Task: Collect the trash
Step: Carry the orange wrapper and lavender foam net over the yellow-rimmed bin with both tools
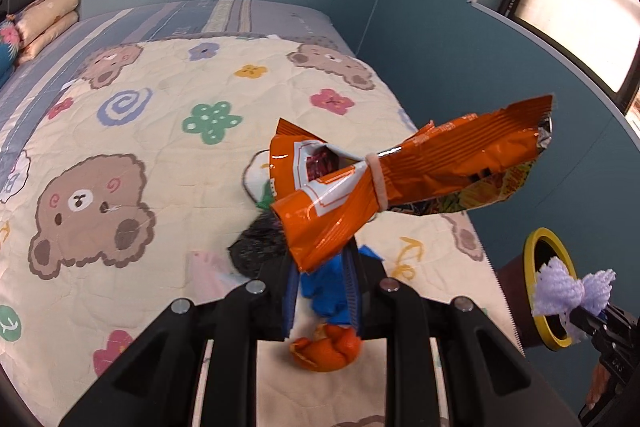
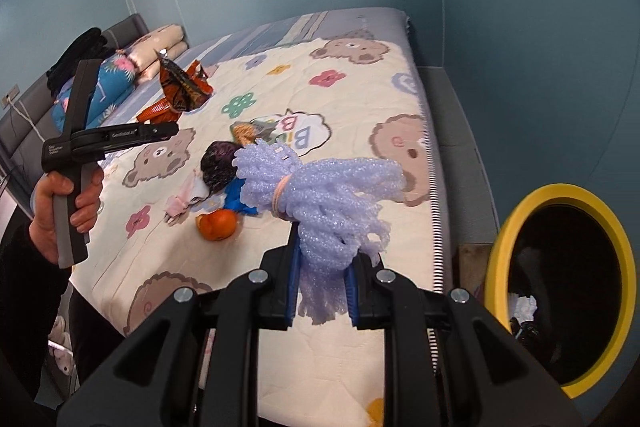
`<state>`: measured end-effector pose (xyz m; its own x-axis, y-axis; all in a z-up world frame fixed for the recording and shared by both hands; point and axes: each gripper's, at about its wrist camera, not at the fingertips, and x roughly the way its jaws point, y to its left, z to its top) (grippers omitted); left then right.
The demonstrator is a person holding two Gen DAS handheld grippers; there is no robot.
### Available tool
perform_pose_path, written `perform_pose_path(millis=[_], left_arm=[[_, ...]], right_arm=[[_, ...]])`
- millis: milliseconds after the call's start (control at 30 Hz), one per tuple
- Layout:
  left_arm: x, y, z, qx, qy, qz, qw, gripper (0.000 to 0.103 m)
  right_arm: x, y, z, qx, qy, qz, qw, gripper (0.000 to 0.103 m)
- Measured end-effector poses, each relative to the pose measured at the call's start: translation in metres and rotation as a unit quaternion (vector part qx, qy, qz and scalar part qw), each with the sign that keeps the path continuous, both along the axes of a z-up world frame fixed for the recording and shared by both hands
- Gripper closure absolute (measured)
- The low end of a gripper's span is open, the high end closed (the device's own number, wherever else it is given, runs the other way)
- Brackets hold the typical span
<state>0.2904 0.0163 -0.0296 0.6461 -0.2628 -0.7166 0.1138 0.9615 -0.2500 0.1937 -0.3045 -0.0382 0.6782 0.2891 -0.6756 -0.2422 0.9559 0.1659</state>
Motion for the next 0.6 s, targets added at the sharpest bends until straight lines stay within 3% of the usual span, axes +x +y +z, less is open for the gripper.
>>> perform_pose_path(millis=[600], left_arm=[[-0.007,-0.133,0.029,-0.037,-0.022,-0.112,0.9927,0.084]], right_arm=[[-0.029,-0.116,0.031,0.001,-0.040,-0.121,0.992,0.084]])
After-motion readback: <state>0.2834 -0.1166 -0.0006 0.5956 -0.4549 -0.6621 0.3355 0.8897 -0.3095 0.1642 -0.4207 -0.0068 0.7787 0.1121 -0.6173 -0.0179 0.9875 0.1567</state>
